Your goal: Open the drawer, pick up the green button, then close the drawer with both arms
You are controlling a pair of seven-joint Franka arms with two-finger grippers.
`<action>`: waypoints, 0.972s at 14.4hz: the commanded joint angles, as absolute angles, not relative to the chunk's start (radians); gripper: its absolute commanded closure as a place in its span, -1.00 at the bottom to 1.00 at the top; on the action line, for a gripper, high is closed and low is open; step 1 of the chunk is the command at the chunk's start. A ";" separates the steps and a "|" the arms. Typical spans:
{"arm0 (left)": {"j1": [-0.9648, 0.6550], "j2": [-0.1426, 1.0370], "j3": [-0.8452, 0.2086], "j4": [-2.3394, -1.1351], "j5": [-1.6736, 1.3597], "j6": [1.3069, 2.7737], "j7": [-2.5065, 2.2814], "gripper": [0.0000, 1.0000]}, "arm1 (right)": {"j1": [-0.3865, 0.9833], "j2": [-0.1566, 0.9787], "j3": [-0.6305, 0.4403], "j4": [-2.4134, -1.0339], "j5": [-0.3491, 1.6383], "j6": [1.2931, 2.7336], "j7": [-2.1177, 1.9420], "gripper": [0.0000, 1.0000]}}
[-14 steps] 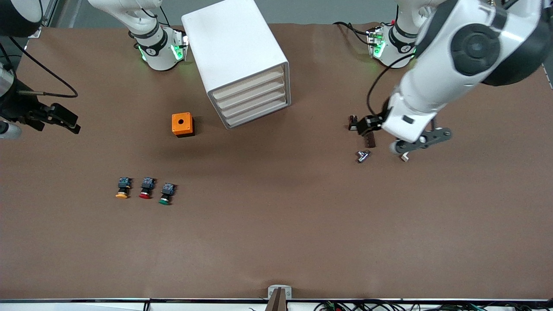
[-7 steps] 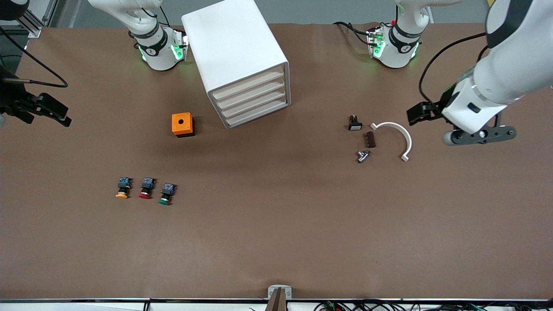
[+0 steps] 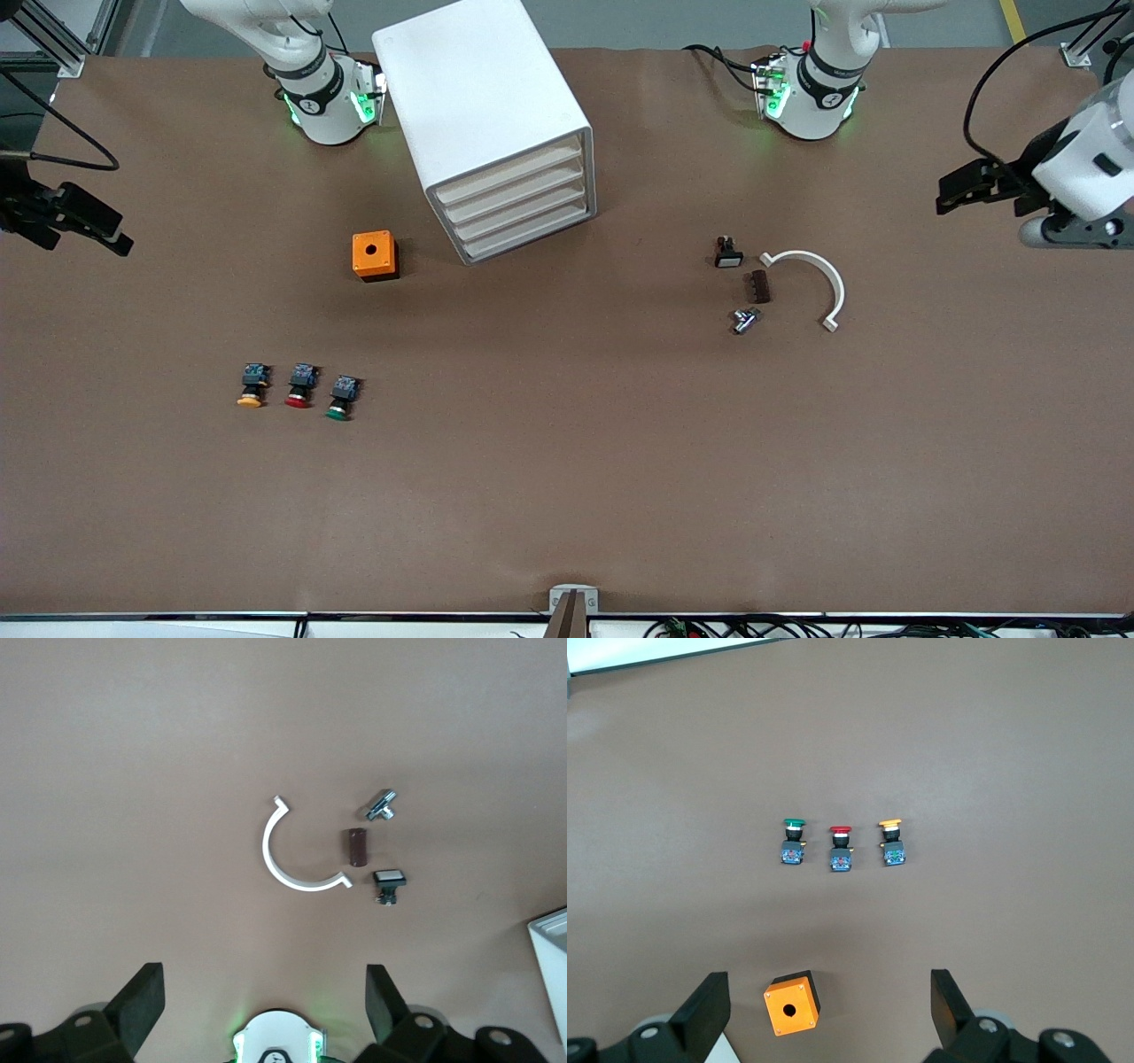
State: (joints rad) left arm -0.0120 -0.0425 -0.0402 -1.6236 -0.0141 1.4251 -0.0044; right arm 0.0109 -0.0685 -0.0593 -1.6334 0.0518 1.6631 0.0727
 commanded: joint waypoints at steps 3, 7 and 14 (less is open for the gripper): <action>-0.025 -0.207 -0.017 -1.873 -0.009 1.630 0.020 -1.00 | 0.002 -0.086 -0.052 -1.634 0.037 1.632 0.048 -1.00; -0.017 -0.204 -0.020 -1.827 -0.011 1.649 0.009 -1.00 | 0.002 -0.084 -0.054 -1.632 0.031 1.631 0.044 -1.00; -0.017 -0.164 -0.020 -1.776 -0.015 1.644 -0.002 -1.00 | 0.005 -0.083 -0.051 -1.631 0.008 1.635 0.044 -1.00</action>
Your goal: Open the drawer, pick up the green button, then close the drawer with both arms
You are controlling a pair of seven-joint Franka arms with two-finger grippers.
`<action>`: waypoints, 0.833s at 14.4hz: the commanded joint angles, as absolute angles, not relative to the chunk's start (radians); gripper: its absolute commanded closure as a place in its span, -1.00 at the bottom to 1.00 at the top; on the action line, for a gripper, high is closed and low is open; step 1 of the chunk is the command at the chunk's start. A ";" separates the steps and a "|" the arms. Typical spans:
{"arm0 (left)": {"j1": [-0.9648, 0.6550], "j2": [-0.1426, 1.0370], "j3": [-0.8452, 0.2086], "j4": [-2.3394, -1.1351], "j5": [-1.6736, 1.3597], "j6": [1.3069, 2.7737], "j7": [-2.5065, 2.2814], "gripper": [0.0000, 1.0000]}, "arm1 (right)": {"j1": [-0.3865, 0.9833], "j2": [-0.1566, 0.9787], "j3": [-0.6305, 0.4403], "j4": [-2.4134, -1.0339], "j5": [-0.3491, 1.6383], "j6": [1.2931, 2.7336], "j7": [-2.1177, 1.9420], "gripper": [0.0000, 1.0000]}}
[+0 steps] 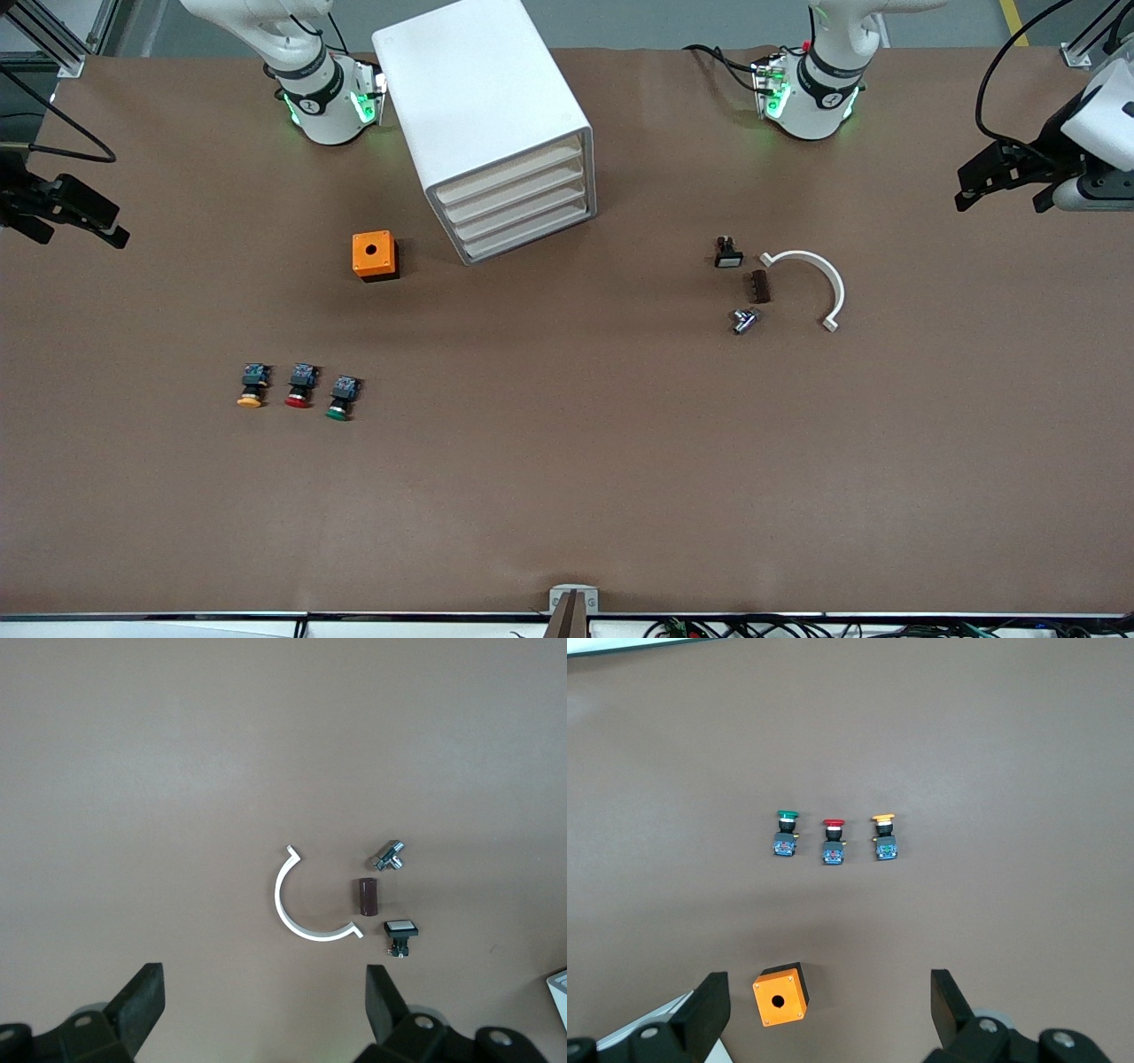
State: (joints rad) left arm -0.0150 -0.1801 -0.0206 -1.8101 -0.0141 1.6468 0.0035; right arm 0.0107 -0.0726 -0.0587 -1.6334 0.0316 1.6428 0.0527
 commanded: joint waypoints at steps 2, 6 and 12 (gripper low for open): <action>-0.017 -0.144 -0.020 -1.734 -0.014 1.640 -0.002 -1.00 | 0.006 -0.083 -0.049 -1.629 0.003 1.638 0.046 -1.00; -0.023 -0.120 -0.020 -1.684 -0.012 1.600 -0.003 -1.00 | 0.006 -0.081 -0.051 -1.623 0.003 1.637 0.046 -1.00; -0.020 -0.121 -0.020 -1.680 -0.011 1.580 -0.002 -1.00 | 0.005 -0.081 -0.051 -1.623 0.003 1.637 0.044 -1.00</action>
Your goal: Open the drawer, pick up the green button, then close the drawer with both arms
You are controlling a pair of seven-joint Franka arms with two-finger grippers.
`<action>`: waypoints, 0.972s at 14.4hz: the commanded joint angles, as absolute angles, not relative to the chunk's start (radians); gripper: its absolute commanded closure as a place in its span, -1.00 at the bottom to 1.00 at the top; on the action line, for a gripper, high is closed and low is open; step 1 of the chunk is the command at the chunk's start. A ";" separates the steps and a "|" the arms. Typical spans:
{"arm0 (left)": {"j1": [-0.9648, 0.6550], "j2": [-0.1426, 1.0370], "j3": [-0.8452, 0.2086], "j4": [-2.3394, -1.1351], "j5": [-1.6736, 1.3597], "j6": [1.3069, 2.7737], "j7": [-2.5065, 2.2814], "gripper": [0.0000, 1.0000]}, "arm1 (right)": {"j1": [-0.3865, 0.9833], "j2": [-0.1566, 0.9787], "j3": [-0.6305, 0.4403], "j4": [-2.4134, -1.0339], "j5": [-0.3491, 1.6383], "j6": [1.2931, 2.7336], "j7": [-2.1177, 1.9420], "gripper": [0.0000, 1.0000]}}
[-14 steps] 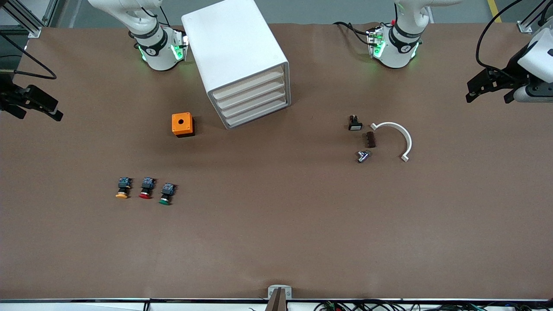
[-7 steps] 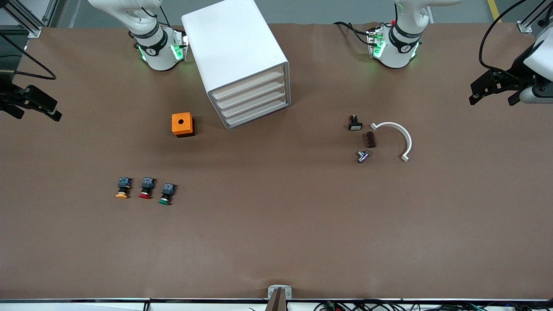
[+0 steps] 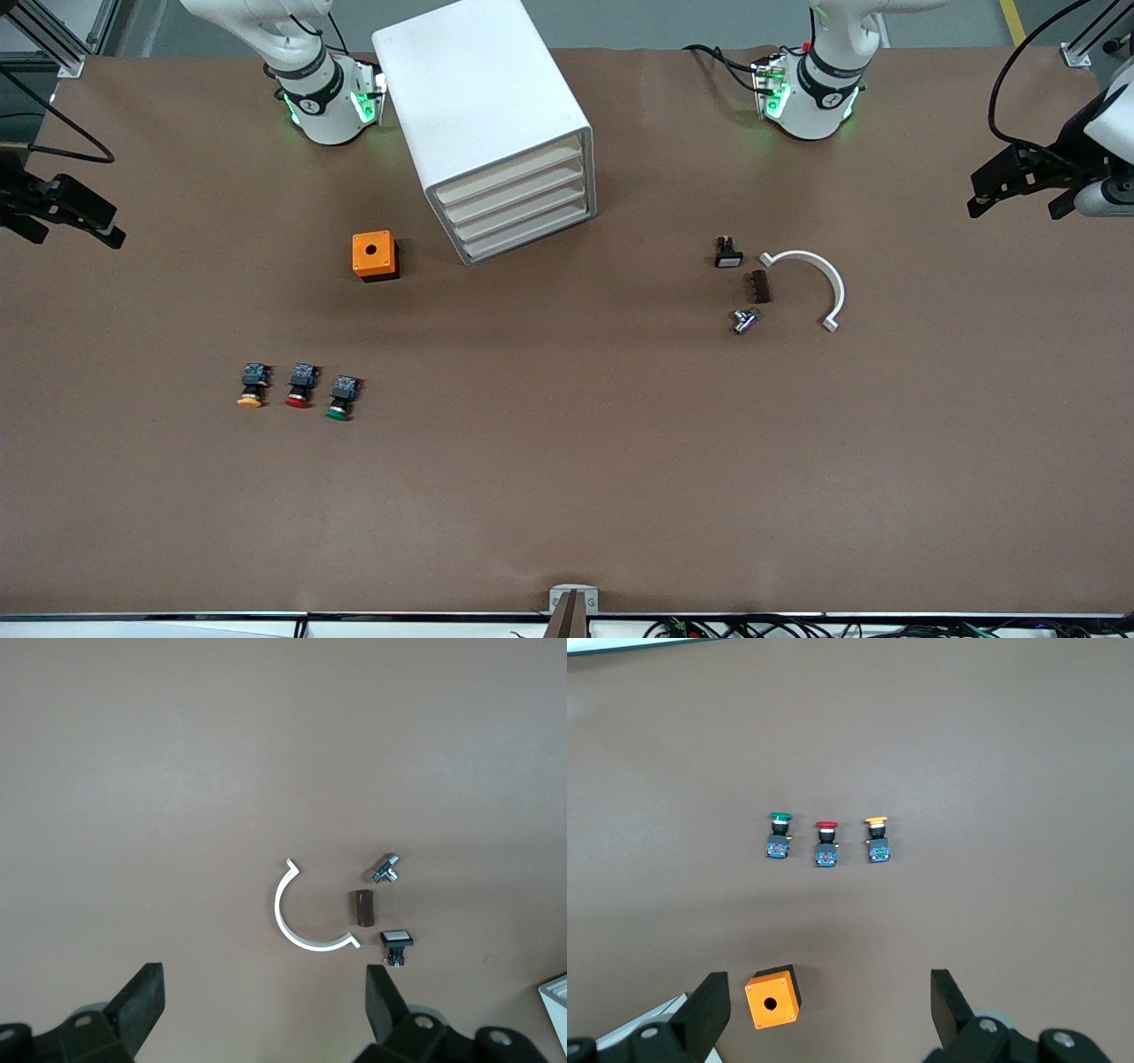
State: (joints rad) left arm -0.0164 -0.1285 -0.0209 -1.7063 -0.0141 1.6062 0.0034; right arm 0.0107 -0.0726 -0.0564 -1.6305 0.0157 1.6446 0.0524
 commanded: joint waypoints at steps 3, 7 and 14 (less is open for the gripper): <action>-0.018 -0.120 -0.020 -1.678 -0.012 1.562 -0.002 -1.00 | 0.005 -0.081 -0.051 -1.623 0.003 1.637 0.044 -1.00; -0.020 -0.120 -0.020 -1.677 -0.012 1.557 -0.003 -1.00 | 0.003 -0.081 -0.052 -1.621 0.003 1.635 0.043 -1.00; -0.018 -0.115 -0.018 -1.677 -0.012 1.559 -0.005 -1.00 | 0.003 -0.081 -0.054 -1.621 0.003 1.634 0.043 -1.00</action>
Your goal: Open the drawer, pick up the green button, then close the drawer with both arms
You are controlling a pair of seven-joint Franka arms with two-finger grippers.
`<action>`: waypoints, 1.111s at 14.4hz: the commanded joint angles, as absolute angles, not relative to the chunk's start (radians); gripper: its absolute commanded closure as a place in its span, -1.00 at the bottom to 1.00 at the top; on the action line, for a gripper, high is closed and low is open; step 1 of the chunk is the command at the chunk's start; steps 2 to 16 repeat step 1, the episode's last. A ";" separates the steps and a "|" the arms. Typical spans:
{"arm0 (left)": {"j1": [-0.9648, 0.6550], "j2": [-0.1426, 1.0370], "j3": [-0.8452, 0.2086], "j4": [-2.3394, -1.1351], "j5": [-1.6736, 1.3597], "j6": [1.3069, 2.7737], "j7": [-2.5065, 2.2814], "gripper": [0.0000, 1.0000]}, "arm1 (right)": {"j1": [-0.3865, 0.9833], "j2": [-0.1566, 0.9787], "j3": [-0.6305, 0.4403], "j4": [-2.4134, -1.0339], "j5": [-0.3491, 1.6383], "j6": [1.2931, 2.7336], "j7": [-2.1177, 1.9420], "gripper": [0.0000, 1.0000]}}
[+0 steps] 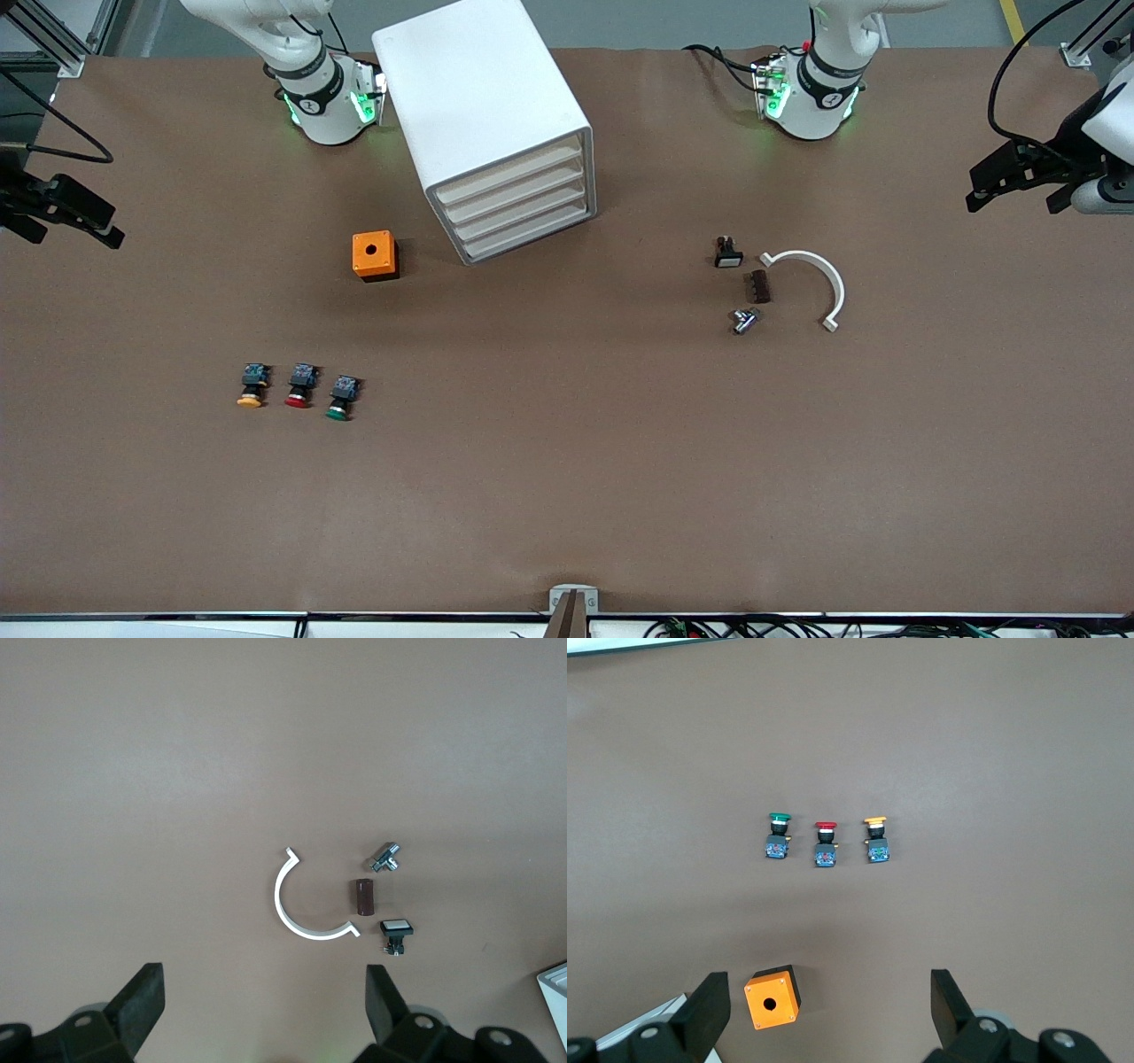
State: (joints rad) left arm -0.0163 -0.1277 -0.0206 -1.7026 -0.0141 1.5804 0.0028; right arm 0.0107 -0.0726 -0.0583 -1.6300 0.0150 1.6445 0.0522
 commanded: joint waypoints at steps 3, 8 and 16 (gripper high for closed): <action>-0.018 -0.115 -0.018 -1.677 -0.012 1.559 -0.008 -1.00 | 0.002 -0.081 -0.054 -1.621 0.003 1.634 0.043 -1.00; -0.018 -0.115 -0.018 -1.677 -0.012 1.559 -0.008 -1.00 | 0.002 -0.081 -0.054 -1.621 0.003 1.634 0.043 -1.00; -0.018 -0.115 -0.018 -1.677 -0.012 1.559 -0.008 -1.00 | 0.002 -0.081 -0.054 -1.621 0.003 1.634 0.043 -1.00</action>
